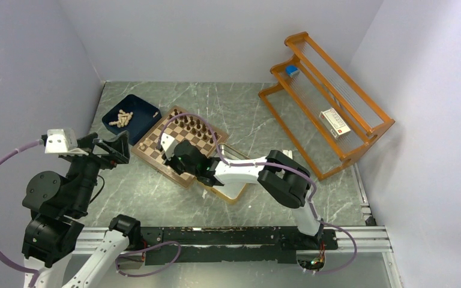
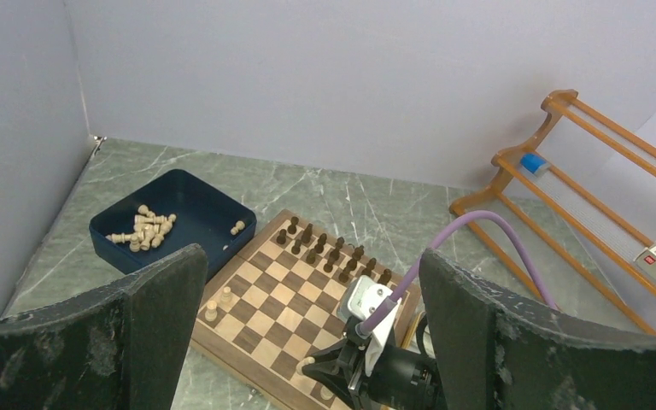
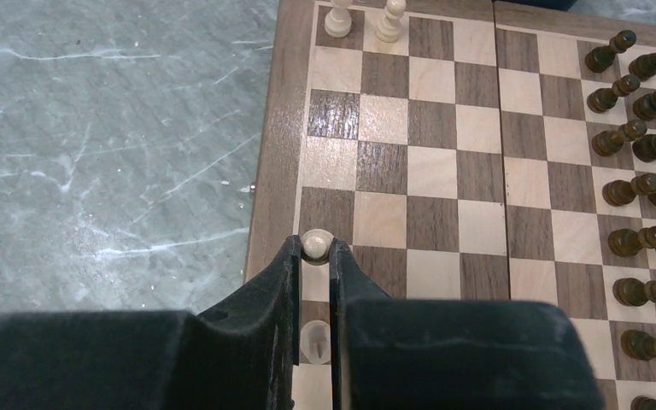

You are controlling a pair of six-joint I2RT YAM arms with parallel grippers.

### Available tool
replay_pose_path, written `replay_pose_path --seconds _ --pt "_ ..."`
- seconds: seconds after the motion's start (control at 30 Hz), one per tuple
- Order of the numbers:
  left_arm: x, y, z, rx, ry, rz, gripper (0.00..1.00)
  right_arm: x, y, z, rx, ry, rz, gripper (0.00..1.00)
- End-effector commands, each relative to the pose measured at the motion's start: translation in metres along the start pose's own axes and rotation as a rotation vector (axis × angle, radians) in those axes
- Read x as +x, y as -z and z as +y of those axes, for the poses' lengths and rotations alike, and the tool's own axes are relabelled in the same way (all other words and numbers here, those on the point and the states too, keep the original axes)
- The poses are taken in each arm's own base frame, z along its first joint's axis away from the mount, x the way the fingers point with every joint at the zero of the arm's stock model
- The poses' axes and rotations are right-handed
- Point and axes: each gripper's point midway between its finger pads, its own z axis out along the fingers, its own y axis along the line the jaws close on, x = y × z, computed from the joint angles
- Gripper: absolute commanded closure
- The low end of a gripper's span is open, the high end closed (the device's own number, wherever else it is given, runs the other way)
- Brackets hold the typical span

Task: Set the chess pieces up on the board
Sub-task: Place the chess piece on the chessboard.

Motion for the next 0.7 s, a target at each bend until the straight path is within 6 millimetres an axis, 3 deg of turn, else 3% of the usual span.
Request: replay_pose_path --seconds 0.0,0.67 --pt "-0.007 0.003 0.001 -0.004 0.007 -0.016 0.02 -0.005 0.001 -0.002 0.028 0.001 -0.005 0.91" --pt "-0.007 0.002 0.0 -0.001 0.014 -0.019 0.02 0.019 -0.001 0.003 0.016 -0.033 0.066 0.87"
